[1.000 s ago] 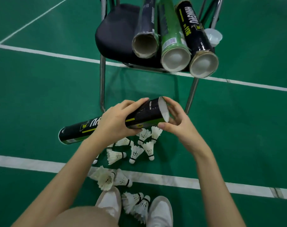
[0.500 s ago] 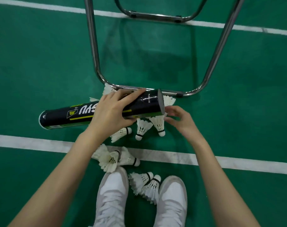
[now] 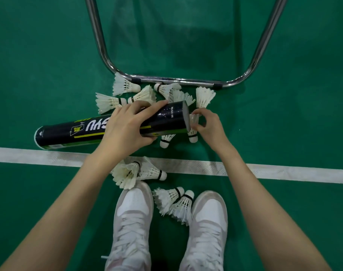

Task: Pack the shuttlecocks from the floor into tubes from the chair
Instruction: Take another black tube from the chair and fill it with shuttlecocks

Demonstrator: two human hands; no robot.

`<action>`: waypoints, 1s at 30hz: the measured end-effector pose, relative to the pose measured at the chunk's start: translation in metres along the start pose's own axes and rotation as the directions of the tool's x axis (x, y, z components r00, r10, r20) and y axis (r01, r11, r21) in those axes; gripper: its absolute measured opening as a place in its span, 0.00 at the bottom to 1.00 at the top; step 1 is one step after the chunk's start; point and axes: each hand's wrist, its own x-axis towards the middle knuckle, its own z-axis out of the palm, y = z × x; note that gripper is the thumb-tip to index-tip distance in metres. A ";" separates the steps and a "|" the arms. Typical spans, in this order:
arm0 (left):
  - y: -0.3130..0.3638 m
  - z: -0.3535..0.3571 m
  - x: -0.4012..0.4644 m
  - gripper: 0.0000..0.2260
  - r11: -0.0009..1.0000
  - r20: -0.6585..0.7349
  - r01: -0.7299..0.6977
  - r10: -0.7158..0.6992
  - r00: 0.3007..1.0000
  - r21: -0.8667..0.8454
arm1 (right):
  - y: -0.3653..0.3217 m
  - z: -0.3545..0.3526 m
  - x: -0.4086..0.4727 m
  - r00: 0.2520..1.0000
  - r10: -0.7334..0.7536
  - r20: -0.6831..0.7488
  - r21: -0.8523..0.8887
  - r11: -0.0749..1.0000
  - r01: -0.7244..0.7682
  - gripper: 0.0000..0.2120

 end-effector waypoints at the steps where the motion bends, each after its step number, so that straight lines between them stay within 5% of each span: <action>1: 0.000 0.001 -0.002 0.37 1.000 0.001 -0.004 0.004 1.000 0.004 | 0.000 0.000 -0.001 1.000 0.010 -0.016 -0.016 1.000 -0.010 0.16; 13: 0.001 0.010 -0.006 0.37 1.000 0.021 0.019 -0.019 1.000 -0.012 | -0.008 -0.012 -0.014 0.992 0.041 -0.115 0.026 0.999 -0.038 0.07; 23: 0.003 0.011 -0.010 0.38 0.999 0.047 0.034 -0.033 0.998 -0.019 | -0.045 -0.043 -0.063 0.904 0.156 -0.397 0.461 0.886 0.049 0.10; 30: 0.013 0.013 -0.012 0.38 0.999 0.062 0.034 -0.032 0.998 -0.030 | -0.069 -0.019 -0.094 0.936 0.216 -0.276 0.652 0.758 0.018 0.04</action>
